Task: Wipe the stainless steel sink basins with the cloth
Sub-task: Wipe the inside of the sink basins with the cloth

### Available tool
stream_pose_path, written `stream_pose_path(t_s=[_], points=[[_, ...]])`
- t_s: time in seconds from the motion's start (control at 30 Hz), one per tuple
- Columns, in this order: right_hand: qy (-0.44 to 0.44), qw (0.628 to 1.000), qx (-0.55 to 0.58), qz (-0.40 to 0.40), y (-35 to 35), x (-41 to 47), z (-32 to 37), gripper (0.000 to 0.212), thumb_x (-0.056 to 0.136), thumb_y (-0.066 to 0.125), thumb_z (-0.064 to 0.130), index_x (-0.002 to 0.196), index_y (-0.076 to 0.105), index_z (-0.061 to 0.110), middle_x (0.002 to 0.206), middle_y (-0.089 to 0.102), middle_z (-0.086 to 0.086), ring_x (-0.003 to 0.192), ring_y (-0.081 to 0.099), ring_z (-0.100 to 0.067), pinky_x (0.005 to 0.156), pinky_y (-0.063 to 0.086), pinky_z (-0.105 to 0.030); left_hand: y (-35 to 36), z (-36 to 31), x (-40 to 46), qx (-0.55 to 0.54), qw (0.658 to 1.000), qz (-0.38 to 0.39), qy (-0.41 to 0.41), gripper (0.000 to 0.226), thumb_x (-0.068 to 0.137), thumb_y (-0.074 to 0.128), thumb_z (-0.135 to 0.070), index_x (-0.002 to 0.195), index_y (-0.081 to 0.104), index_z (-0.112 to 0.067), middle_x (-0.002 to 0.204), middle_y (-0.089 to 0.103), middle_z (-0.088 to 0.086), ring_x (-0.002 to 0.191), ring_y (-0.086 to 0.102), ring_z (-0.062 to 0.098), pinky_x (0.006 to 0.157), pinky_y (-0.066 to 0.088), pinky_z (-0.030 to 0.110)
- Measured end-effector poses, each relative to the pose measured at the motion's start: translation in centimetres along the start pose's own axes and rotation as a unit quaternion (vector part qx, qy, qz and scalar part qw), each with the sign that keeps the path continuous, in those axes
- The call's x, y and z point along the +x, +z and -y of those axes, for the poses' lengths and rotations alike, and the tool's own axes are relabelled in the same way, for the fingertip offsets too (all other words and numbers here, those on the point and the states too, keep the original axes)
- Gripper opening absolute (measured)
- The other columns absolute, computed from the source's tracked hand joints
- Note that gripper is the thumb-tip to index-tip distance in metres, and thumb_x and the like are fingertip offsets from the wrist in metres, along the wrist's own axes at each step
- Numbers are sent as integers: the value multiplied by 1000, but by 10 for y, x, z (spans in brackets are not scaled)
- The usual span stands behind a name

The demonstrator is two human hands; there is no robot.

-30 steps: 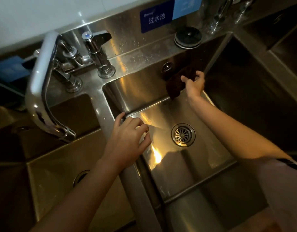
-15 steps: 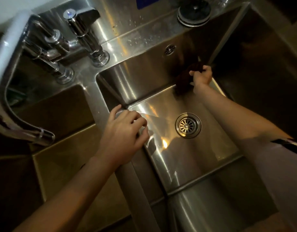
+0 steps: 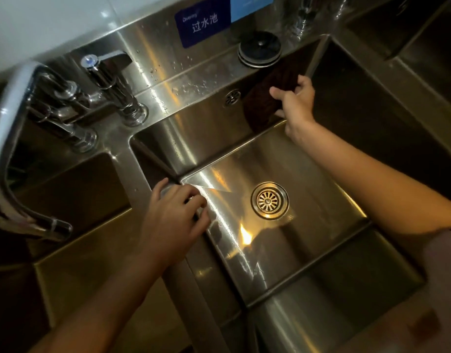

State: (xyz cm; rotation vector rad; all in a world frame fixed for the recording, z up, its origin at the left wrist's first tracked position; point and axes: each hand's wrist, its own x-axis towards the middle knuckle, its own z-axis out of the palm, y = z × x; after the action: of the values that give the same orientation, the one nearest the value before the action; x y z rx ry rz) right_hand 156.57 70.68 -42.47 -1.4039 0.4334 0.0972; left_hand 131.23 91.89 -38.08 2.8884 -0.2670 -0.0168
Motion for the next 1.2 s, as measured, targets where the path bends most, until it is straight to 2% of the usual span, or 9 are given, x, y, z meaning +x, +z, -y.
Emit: stream_pose_path(t_s=[0.1, 0.2, 0.33, 0.43, 0.57, 0.67, 0.77, 1.0, 1.2], points=[[24, 999, -30, -24, -5, 18, -25, 52, 80, 68, 0, 124, 48, 19, 122, 59, -5, 108, 60, -18, 86, 56, -36, -2, 0, 1, 2, 1000, 2, -1, 32, 91, 42, -39, 91, 69, -22, 98, 62, -7, 95, 55, 11, 112, 21, 40], [51, 994, -66, -69, -7, 35, -57, 48, 81, 65, -1, 123, 49, 18, 125, 54, -8, 107, 58, -19, 80, 55, -29, -5, -1, 3, 11, 1000, 16, -2, 31, 91, 44, -37, 95, 70, -21, 101, 64, -4, 96, 58, 16, 111, 23, 43], [103, 982, -124, -99, -15, 75, -116, 53, 75, 67, 1, 121, 49, 21, 125, 52, -7, 108, 58, -23, 91, 54, -44, -9, -3, 2, 10, 999, 34, -6, 39, 92, 41, -40, 108, 69, -20, 112, 65, -3, 103, 59, 16, 111, 27, 46], [111, 975, -150, -123, -19, 93, -146, 55, 72, 71, 4, 121, 51, 21, 126, 52, -5, 110, 57, -24, 93, 53, -44, -10, -4, 3, 7, 999, 39, -7, 44, 95, 36, -43, 112, 68, -18, 115, 65, -3, 107, 59, 16, 112, 26, 45], [102, 976, -142, -128, -11, 68, -128, 49, 78, 69, 4, 121, 51, 22, 128, 53, -4, 114, 56, -22, 95, 51, -39, -9, -4, 5, -1, 999, 43, -14, 52, 98, 28, -47, 112, 69, -18, 115, 66, -3, 108, 58, 14, 112, 24, 44], [75, 981, -127, -130, -11, 63, -114, 42, 76, 66, 7, 113, 52, 23, 120, 58, -4, 105, 62, -24, 85, 54, -41, -9, -2, 4, 1, 999, 51, -18, 44, 95, 35, -43, 114, 67, -19, 116, 65, -3, 111, 56, 13, 114, 22, 45], [33, 987, -90, -130, -15, 57, -87, 40, 71, 63, 9, 104, 53, 28, 119, 56, -3, 104, 63, -21, 89, 55, -41, -9, -3, 3, 4, 998, 55, -21, 41, 94, 37, -41, 115, 66, -21, 118, 64, -4, 113, 55, 11, 115, 19, 45], [-62, 996, -8, -61, -18, 27, 1, 42, 76, 70, 1, 98, 50, 30, 109, 58, 2, 102, 61, -13, 87, 57, -40, -10, -4, 2, 15, 998, 64, -21, 39, 91, 40, -38, 115, 66, -23, 121, 63, -3, 114, 55, 13, 116, 17, 46], [-48, 998, -28, -37, -25, 41, 0, 45, 76, 68, 2, 111, 50, 25, 119, 58, -3, 107, 61, -16, 86, 57, -40, -9, -4, 3, 18, 998, 58, -16, 39, 90, 41, -38, 115, 67, -22, 121, 62, -2, 114, 55, 15, 115, 21, 50]])
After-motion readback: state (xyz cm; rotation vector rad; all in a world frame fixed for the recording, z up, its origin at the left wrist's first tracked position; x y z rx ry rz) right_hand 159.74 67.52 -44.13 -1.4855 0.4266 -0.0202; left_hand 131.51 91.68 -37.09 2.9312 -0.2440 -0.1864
